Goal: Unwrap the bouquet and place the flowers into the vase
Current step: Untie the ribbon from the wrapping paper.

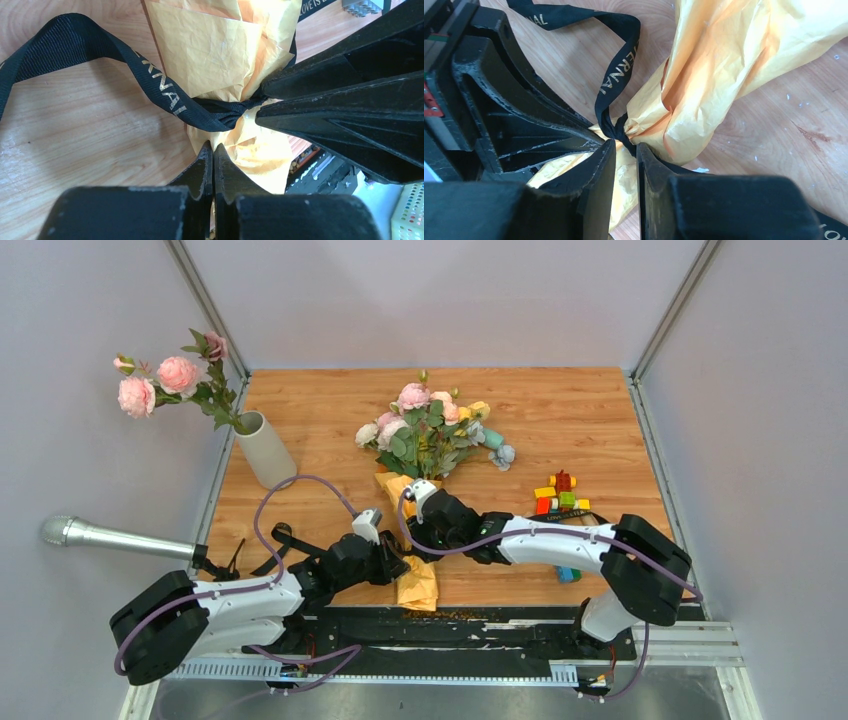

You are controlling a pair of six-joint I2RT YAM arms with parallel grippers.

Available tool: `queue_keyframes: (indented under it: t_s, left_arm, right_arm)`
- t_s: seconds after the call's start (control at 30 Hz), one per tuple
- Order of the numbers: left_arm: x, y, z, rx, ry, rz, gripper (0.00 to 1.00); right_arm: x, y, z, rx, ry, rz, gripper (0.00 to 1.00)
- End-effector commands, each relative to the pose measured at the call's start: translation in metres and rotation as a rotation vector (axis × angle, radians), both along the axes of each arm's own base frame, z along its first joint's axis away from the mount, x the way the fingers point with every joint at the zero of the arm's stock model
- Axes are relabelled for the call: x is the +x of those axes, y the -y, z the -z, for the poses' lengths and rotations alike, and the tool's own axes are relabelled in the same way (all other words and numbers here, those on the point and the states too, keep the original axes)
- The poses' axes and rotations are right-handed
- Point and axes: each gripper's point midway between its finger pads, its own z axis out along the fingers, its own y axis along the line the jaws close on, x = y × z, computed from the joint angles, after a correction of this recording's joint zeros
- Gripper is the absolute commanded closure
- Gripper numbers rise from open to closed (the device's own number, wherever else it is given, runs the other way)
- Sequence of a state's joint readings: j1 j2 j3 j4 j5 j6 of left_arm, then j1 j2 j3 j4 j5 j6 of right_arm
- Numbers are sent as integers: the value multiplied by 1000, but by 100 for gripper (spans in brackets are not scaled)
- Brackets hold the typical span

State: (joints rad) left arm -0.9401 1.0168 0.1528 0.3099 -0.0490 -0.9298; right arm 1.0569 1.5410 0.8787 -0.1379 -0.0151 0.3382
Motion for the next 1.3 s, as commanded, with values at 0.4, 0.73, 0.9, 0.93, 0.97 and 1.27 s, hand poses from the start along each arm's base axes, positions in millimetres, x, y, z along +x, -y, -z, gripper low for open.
queue_keyframes:
  t_s: [0.4, 0.73, 0.9, 0.93, 0.97, 1.27]
  left_arm:
    - [7, 1, -6, 15, 24, -13, 100]
    - [7, 0, -5, 23, 21, -19, 100]
    - [7, -5, -1, 34, 13, -39, 100]
    - [7, -7, 0, 36, 13, -45, 100]
    - [7, -7, 0, 32, 12, -50, 100]
    - [6, -15, 0, 41, 25, -66, 100]
  right_arm:
    - [15, 8, 12, -79, 80, 5, 75]
    - [20, 11, 12, -79, 119, 44, 99]
    - [26, 29, -2, -35, 166, 163, 100]
    - [26, 33, -5, -17, 170, 184, 100]
    - [25, 36, -6, 3, 172, 202, 100]
    - [0, 35, -20, 129, 161, 82, 100]
